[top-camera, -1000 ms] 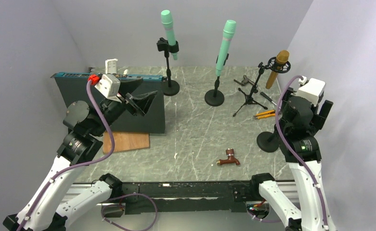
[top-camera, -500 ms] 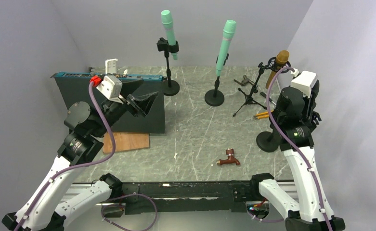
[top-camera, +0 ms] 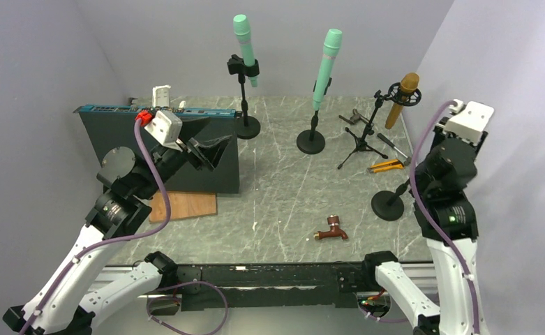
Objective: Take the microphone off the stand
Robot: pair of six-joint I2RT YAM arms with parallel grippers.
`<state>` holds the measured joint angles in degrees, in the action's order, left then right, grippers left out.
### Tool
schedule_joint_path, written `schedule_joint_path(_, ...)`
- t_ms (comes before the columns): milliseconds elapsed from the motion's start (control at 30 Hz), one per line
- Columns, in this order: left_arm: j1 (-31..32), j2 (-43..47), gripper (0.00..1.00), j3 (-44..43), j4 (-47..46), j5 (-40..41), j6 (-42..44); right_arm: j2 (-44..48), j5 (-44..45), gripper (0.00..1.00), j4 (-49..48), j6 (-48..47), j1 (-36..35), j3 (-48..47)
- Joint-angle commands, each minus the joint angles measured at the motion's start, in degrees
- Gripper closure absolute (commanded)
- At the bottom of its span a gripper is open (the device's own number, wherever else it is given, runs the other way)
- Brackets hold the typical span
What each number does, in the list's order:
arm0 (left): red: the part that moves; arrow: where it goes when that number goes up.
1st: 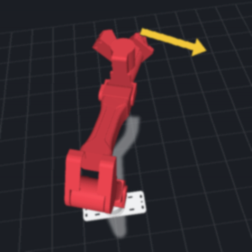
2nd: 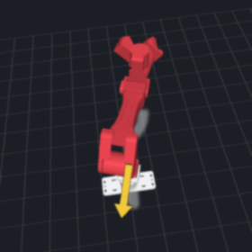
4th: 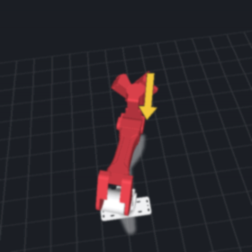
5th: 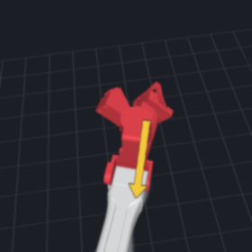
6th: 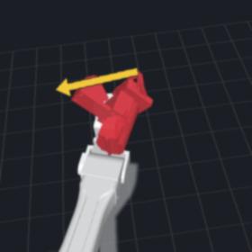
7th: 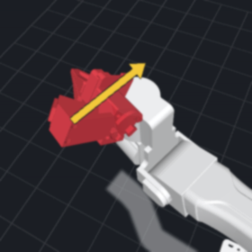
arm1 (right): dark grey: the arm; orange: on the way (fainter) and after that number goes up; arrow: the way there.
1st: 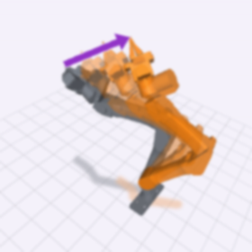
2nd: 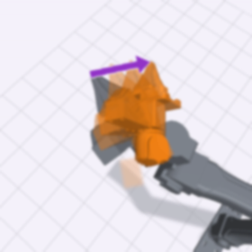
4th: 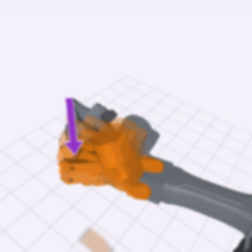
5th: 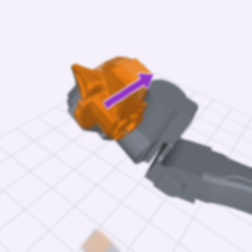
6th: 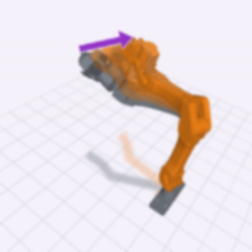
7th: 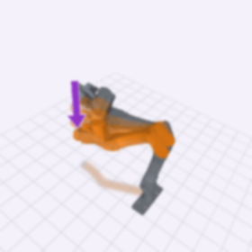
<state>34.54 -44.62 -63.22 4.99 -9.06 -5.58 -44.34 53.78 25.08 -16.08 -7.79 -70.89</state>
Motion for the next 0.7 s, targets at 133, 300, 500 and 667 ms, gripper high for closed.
schedule_joint_path(133, 0.22, -0.63, 0.27, -0.04, -1.30, 0.89, 0.40, 2.40, -12.40, 1.00, -3.45, 1.24, 0.19, -11.95)
schedule_joint_path(300, 0.20, -0.91, 0.27, -0.04, -1.18, 1.17, 0.31, 2.28, -26.94, 1.00, -2.32, 8.49, 0.19, -17.18)
schedule_joint_path(500, 0.25, -0.78, 0.30, -0.12, -0.55, 3.21, 0.35, -3.80, -55.64, 1.00, 1.52, 21.76, 0.17, -23.39)
schedule_joint_path(667, 0.25, -0.24, 0.37, -0.81, 1.71, 14.15, 0.28, -8.01, -74.99, 1.00, -4.72, 43.06, 0.08, -17.37)
